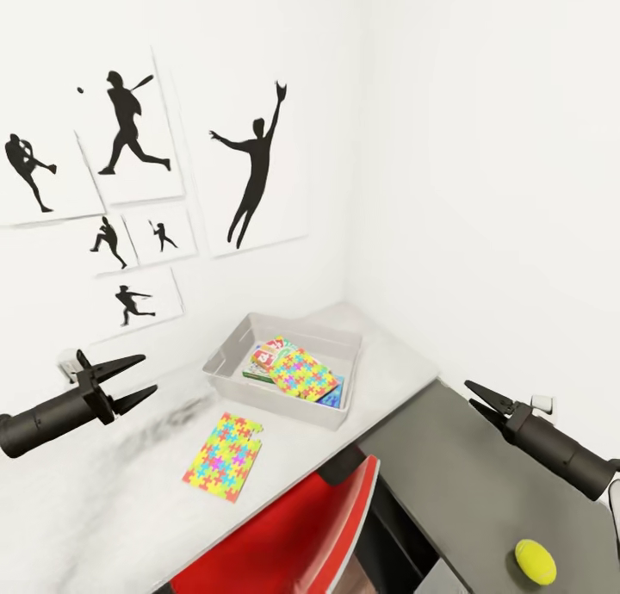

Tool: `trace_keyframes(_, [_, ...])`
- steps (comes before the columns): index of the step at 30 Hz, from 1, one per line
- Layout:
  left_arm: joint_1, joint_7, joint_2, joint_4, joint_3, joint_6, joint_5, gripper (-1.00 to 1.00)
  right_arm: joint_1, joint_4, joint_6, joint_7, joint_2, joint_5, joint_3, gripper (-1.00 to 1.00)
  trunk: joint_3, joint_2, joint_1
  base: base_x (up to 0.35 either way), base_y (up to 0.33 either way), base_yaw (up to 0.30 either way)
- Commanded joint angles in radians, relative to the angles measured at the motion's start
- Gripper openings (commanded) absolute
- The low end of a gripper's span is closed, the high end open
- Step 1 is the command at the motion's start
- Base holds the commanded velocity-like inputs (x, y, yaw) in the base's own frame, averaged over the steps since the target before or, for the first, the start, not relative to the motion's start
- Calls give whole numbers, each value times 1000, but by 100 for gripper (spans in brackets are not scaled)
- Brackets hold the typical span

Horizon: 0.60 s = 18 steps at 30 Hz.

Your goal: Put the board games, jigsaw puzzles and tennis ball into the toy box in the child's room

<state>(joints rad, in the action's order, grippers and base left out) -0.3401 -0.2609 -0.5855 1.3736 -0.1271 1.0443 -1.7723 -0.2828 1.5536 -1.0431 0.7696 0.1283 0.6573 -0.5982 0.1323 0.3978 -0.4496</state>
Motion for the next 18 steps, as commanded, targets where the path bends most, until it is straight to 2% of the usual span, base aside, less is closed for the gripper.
trace_keyframes(1, [-1, -10, 0, 0, 0, 3, 10, 100, -1, 0, -4, 7, 0, -5, -1, 100, 1, 2, 0, -157, 39, 193])
trace_keyframes(6, [-1, -11, 0, 2, 0, 3, 10, 100, -1, 0, -4, 7, -1, -6, -1, 100, -4, 2, 0, -173, 7, 207])
trace_keyframes(14, [-1, -11, 0, 2, 0, 3, 10, 100, -1, 0, -4, 7, -1, -7, 0, 100, -13, 2, 0, -267, -78, 216])
trace_keyframes(18, [0, -15, 0, 3, -1, 3, 9, 100, -1, 1, -4, 7, -1, -7, 0, 100, -17, 2, 0, -114, -33, 218])
